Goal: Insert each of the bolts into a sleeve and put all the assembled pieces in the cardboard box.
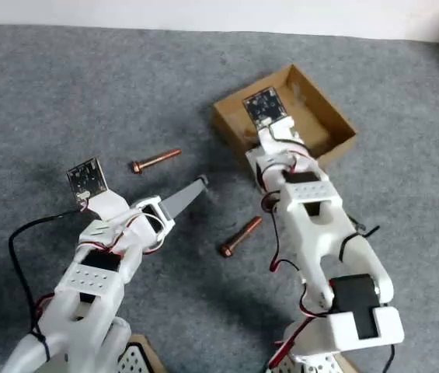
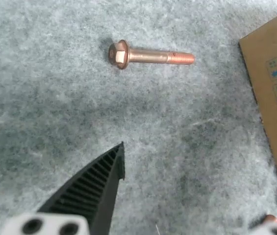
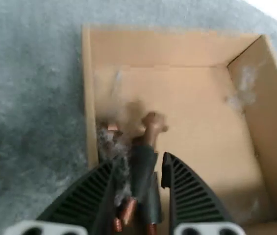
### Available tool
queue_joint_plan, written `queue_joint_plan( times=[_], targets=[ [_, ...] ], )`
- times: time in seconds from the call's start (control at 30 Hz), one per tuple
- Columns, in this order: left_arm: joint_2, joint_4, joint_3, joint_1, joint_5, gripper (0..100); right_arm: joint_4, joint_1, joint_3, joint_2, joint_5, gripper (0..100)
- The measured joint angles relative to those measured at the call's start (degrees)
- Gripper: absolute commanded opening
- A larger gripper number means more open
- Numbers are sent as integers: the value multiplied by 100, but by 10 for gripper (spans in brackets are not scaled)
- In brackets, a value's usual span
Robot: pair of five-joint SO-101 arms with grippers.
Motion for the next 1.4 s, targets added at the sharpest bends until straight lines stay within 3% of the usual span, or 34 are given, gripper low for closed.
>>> queue_joint_plan(
  times=[0.2,0.4,0.83,1.1,1.4],
  targets=[
    [0,0,0,0,0,528,844,9,-70,-396,53,105],
    [0,0,0,0,0,527,2470,18,-70,-1670,835,105],
    [0,0,0,0,0,527,4677,237,-70,-2585,4105,105],
    [0,0,0,0,0,527,4914,237,527,-2593,5424,105],
    [0,0,0,0,0,527,4914,237,677,-2593,5908,108]
  ],
)
